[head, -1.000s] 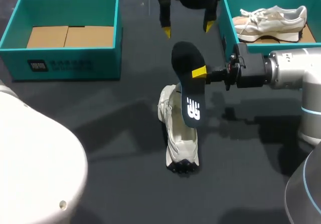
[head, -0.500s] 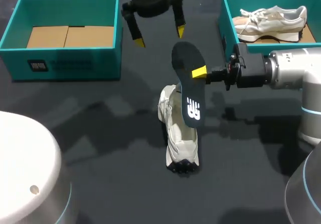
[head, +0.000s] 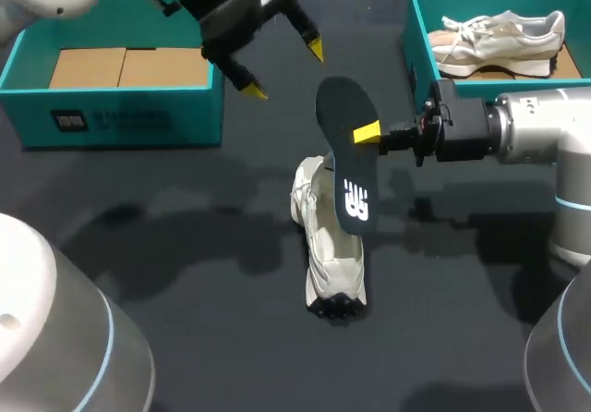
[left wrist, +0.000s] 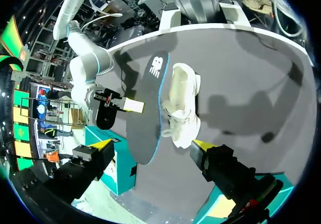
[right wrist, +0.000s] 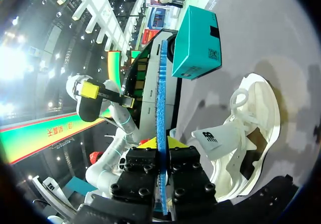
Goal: Take the shoe out of the shoebox, open the shoe tongue, remove and reinsert the insole, then place the shoe into the shoebox
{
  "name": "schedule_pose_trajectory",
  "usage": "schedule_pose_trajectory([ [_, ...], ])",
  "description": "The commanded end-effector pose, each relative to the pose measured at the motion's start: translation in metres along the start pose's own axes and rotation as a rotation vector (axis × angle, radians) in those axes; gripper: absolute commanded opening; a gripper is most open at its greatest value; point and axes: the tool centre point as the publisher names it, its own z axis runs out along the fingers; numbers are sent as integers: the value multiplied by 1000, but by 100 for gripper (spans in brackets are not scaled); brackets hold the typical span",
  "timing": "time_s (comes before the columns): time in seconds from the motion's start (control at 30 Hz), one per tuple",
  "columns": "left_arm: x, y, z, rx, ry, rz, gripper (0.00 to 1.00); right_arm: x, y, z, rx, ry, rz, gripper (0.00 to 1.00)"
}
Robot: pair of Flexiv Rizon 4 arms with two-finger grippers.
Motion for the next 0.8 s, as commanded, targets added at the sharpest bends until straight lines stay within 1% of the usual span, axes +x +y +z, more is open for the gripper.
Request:
schedule_pose_trajectory([
  [0.03,14,-7,11,-73,-668,51,100,-1,0,1,-1,-1,1,0],
  [0.07,16,-8,13,-42,-696,54,100,-1,0,1,-1,-1,1,0],
  [0.1,18,-10,15,-108,-717,78,100,-1,0,1,-1,-1,1,0],
  [0.13,19,-12,16,-139,-726,99,100,-1,0,1,-1,-1,1,0],
  [0.2,21,-16,16,-172,-746,127,100,-1,0,1,-1,-1,1,0],
  [0.23,23,-15,12,-174,-741,135,100,-1,0,1,-1,-1,1,0],
  [0.6,23,-15,12,-174,-741,135,100,-1,0,1,-1,-1,1,0],
  [0.67,27,-15,21,-184,-780,143,100,-1,0,1,-1,-1,1,0],
  [0.7,28,-13,22,-209,-810,147,100,-1,0,1,-1,-1,1,0],
  [0.8,31,-9,22,-234,-873,160,100,-1,0,1,-1,-1,1,0],
])
